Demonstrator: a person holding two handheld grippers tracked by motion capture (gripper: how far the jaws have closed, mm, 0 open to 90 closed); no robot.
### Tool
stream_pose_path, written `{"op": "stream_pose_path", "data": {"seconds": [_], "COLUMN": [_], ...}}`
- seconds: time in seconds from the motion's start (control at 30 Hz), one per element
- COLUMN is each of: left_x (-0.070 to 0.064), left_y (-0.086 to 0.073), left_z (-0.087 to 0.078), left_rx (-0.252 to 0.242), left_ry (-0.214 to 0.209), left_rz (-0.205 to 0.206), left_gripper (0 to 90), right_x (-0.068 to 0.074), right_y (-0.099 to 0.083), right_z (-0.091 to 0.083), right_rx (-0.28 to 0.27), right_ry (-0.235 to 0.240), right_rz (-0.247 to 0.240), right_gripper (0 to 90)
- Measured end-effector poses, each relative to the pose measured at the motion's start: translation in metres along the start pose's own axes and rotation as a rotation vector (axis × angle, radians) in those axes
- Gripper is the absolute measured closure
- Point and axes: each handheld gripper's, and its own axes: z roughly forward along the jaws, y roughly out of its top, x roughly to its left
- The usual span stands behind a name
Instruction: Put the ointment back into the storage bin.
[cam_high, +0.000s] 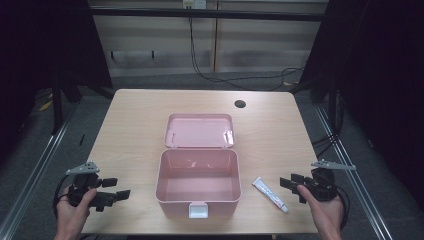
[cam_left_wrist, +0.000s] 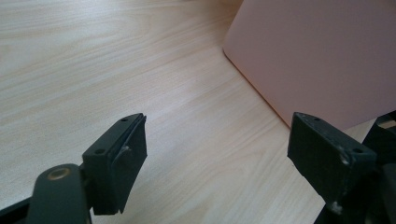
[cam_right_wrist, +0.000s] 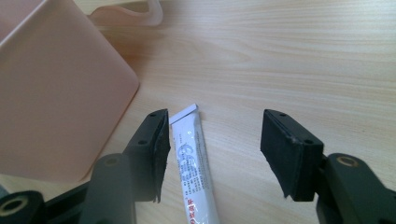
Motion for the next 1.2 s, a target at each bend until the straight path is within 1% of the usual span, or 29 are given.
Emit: {"op": "stream_pose_path", "data": {"seconds": [0.1,0.13,0.17,0.2,0.27,0.3,0.33,0.37,0.4,0.43,0.5,0.53,0.6,0.67,0.7,0.73,0.77,0.8,0.83,0.87,0.93,1.0,1.1,1.2], "left_x": [0.0,-0.001,-0.001,0.0,0.0,0.0,0.0,0.0,0.0,0.0,0.0,0.0,0.0,0.0,0.0,0.0,0.0,0.0,0.0,0.0,0.0,0.0,0.0,0.0], "left_y": [0.0,0.0,0.0,0.0,0.0,0.0,0.0,0.0,0.0,0.0,-0.001,-0.001,-0.001,-0.001,-0.001,-0.001,-0.001,-0.001,-0.001,-0.001,-0.001,-0.001,-0.001,-0.001], "left_z": [0.001,0.001,0.001,0.001,0.001,0.001,0.0,0.0,0.0,0.0,0.0,0.0,0.0,0.001,0.001,0.001,0.001,0.001,0.001,0.001,0.001,0.001,0.001,0.002], "left_rx": [0.002,0.001,0.001,0.001,0.002,0.002,0.0,0.004,0.003,0.004,0.004,-0.001,0.005,0.005,0.005,0.007,0.007,0.007,0.007,0.01,0.01,0.011,0.011,0.012], "left_ry": [0.001,0.001,0.001,0.003,0.002,0.002,0.001,0.001,0.002,0.0,0.002,0.004,0.005,0.008,0.007,0.006,0.006,0.005,0.006,0.006,0.01,0.01,0.01,0.009], "left_rz": [-0.005,-0.006,-0.006,-0.004,-0.001,-0.001,-0.002,0.002,0.002,0.001,-0.001,-0.008,-0.007,-0.01,-0.011,-0.009,-0.009,-0.009,-0.009,-0.01,-0.011,-0.01,-0.01,-0.009], "left_gripper": [19.7,19.7,19.7,19.7,19.7,19.7,19.7,19.7,19.7,19.7,19.7,19.7,19.7,19.7,19.7,19.7,19.7,19.7,19.7,19.7,19.7,19.7,19.7,19.7], "right_x": [0.0,0.0,0.0,0.002,0.006,0.006,0.01,0.012,0.014,0.015,0.018,0.02,0.023,0.025,0.026,0.026,0.026,0.028,0.028,0.031,0.033,0.036,0.041,0.047], "right_y": [0.002,0.003,0.003,0.005,0.007,0.007,0.009,0.009,0.01,0.011,0.012,0.013,0.015,0.016,0.016,0.017,0.017,0.019,0.019,0.021,0.023,0.025,0.03,0.036], "right_z": [0.0,0.0,0.0,0.0,0.0,0.0,0.001,0.002,0.003,0.004,0.006,0.007,0.008,0.009,0.01,0.012,0.012,0.014,0.014,0.015,0.017,0.02,0.023,0.026], "right_rx": [0.026,0.036,0.036,0.054,0.063,0.063,0.101,0.111,0.141,0.161,0.192,0.21,0.255,0.277,0.296,0.298,0.298,0.349,0.349,0.385,0.406,0.438,0.465,0.527], "right_ry": [-0.005,-0.008,-0.008,-0.015,-0.018,-0.018,-0.019,-0.017,-0.015,-0.008,0.007,0.012,0.042,0.055,0.072,0.085,0.085,0.099,0.099,0.073,0.052,0.06,0.066,0.061], "right_rz": [-0.004,-0.015,-0.015,-0.03,-0.045,-0.045,-0.077,-0.089,-0.095,-0.107,-0.116,-0.134,-0.181,-0.201,-0.204,-0.211,-0.211,-0.222,-0.222,-0.248,-0.27,-0.292,-0.297,-0.291], "right_gripper": [37.7,37.6,37.6,36.6,36.3,36.3,36.7,37.9,39.5,40.2,41.3,42.0,43.5,48.0,47.9,47.6,47.6,48.0,48.0,49.2,49.4,50.0,51.8,52.4]}}
